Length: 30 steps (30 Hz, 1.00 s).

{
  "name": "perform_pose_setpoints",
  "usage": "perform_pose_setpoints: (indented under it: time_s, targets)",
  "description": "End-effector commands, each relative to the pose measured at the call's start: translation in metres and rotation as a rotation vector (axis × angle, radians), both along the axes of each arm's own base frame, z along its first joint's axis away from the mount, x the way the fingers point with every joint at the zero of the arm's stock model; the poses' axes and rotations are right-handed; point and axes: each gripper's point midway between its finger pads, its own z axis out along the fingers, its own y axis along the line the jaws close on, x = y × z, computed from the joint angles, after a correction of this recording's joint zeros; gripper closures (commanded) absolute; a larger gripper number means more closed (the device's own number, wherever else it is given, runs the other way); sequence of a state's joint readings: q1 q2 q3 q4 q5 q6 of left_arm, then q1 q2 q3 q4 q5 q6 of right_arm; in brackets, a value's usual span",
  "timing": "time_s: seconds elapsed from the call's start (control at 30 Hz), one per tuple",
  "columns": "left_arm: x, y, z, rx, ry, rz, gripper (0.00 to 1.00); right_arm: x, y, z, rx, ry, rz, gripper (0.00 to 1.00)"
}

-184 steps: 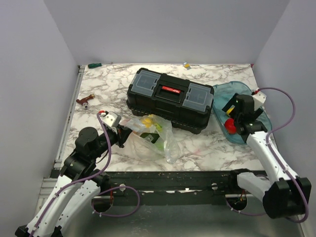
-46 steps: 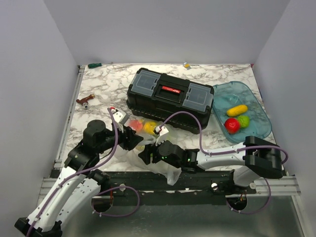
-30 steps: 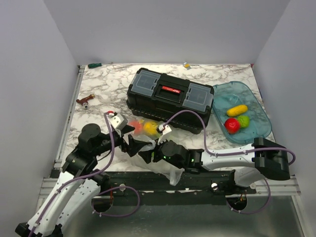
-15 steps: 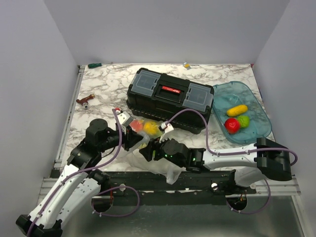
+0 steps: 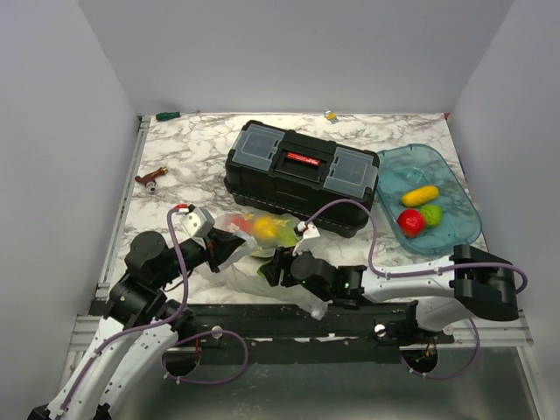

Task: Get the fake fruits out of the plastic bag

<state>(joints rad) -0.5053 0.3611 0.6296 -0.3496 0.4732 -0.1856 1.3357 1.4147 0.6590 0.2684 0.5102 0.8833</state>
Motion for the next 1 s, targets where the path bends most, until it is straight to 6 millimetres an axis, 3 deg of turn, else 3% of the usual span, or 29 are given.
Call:
perform_pose_setpoints:
  time_s: [0.0, 0.47, 0.8, 0.97]
  targets:
    - [0.000, -0.006, -0.006, 0.008, 0.027, -0.036, 1.00, 0.008, 0.006, -0.010, -0.075, -0.035, -0.016, 0.36]
    - [-0.017, -0.022, -0.009, 0.000, 0.056, -0.183, 1.00, 0.066, 0.012, -0.013, -0.445, -0.371, -0.113, 0.33]
    - [-0.013, -0.021, -0.012, 0.008, 0.063, -0.167, 1.00, 0.079, 0.028, -0.025, -0.579, -0.512, -0.051, 0.09]
    - [-0.010, -0.020, -0.012, 0.015, 0.067, -0.153, 1.00, 0.081, 0.037, -0.040, -0.612, -0.527, -0.020, 0.07]
